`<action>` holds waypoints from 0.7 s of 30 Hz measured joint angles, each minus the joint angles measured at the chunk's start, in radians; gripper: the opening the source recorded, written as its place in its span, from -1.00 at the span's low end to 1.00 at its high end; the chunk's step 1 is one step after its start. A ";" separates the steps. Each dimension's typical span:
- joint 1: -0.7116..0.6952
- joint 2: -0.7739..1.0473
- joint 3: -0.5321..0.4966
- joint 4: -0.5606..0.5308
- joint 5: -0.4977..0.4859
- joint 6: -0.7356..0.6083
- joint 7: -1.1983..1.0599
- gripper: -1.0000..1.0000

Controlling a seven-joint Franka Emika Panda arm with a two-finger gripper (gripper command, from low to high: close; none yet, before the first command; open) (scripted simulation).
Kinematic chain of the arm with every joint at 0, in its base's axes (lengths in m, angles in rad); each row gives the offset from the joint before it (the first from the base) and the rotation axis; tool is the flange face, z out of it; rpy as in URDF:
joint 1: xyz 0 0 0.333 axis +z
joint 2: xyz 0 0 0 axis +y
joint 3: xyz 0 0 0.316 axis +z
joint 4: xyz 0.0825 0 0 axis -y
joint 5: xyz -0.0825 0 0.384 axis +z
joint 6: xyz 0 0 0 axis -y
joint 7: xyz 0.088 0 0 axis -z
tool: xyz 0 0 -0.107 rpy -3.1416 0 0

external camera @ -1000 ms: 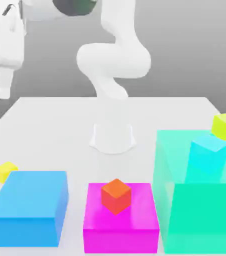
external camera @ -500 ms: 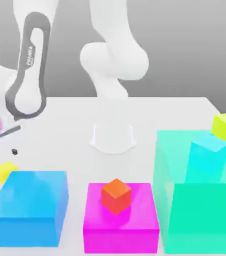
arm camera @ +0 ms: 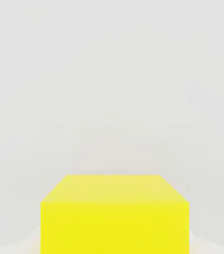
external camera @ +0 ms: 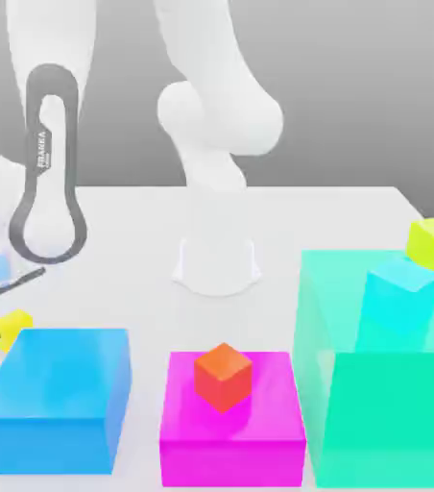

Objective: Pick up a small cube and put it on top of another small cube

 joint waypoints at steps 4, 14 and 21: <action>0.033 -0.110 -0.056 -0.025 -0.116 -0.084 0.088 -1.00; 0.255 -0.218 0.099 0.132 -0.186 -0.254 -0.172 -1.00; 0.503 -0.373 0.216 0.094 -0.195 -0.422 -0.433 -1.00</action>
